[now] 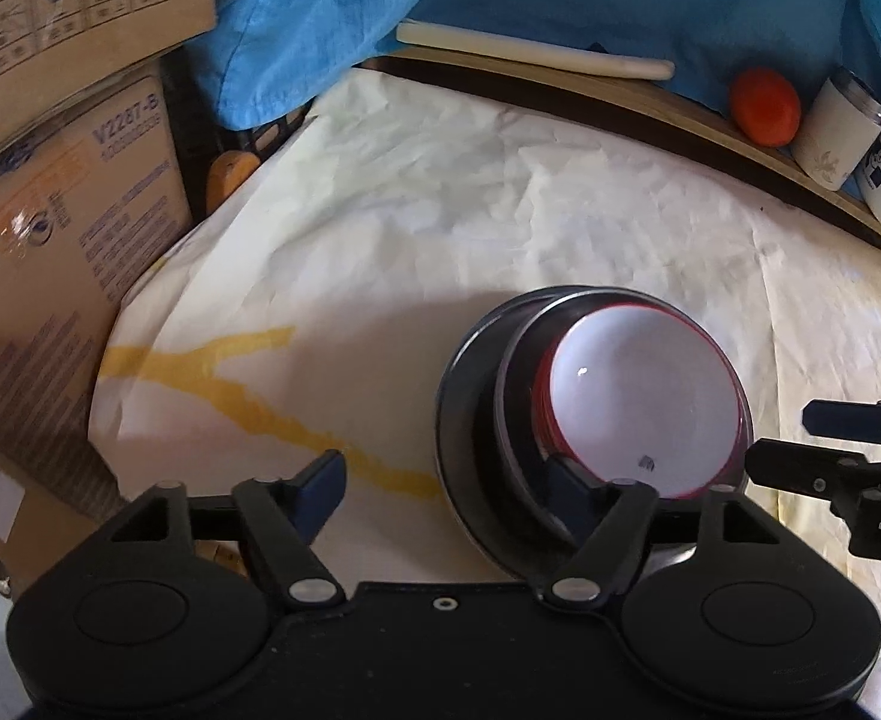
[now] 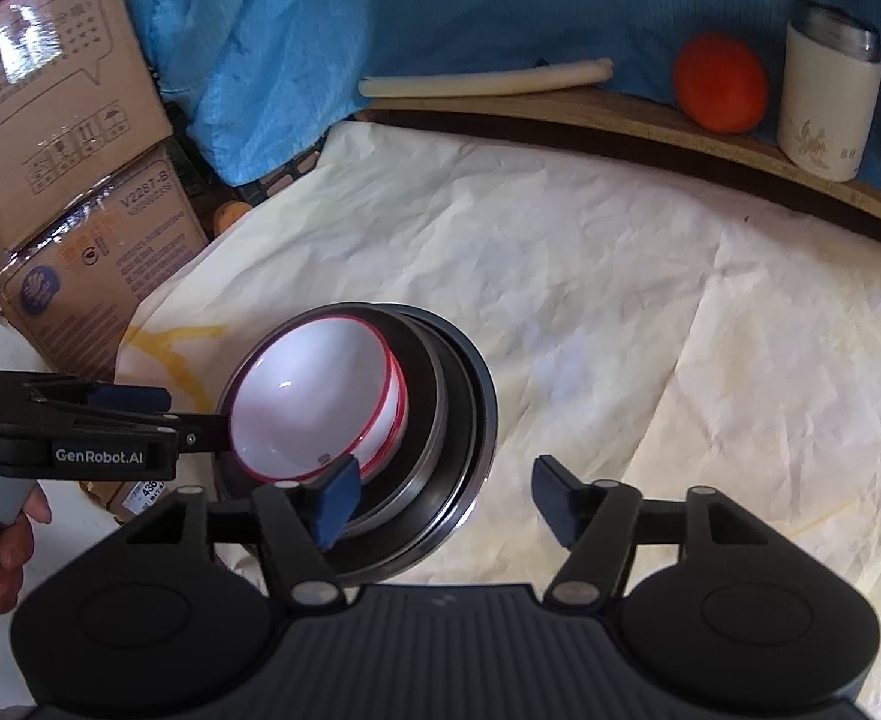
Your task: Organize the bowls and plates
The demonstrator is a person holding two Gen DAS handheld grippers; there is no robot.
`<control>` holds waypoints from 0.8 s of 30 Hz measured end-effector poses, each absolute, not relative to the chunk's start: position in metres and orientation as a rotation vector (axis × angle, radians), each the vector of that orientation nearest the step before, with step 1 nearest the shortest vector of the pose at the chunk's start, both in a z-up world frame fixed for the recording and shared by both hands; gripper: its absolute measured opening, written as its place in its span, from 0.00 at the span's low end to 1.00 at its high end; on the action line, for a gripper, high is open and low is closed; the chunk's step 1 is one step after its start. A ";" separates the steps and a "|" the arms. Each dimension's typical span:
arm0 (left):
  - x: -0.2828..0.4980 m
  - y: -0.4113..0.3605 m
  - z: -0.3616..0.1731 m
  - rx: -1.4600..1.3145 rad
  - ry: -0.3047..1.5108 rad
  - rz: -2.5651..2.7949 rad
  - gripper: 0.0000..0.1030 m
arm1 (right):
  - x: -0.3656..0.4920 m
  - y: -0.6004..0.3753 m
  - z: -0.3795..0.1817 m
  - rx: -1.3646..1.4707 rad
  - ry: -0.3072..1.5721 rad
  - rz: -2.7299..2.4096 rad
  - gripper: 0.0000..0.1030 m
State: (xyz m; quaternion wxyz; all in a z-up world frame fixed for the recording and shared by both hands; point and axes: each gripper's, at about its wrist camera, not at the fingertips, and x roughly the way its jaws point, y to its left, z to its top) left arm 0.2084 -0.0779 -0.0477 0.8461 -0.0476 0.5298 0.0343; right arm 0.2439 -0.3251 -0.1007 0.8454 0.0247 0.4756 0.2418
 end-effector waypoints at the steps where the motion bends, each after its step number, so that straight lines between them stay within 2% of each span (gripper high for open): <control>1: 0.205 -0.079 -0.048 -0.106 1.117 0.074 0.77 | 0.242 -0.326 -0.100 0.050 0.998 0.513 0.71; 5: 0.194 -0.082 -0.047 -0.126 1.102 0.096 0.84 | 0.232 -0.334 -0.097 0.047 0.973 0.514 0.74; 8: 0.185 -0.086 -0.045 -0.124 1.090 0.123 0.85 | 0.224 -0.341 -0.094 0.043 0.944 0.513 0.81; 24: 0.119 -0.096 -0.028 -0.208 0.935 0.225 0.98 | 0.179 -0.379 -0.079 0.078 0.794 0.477 0.98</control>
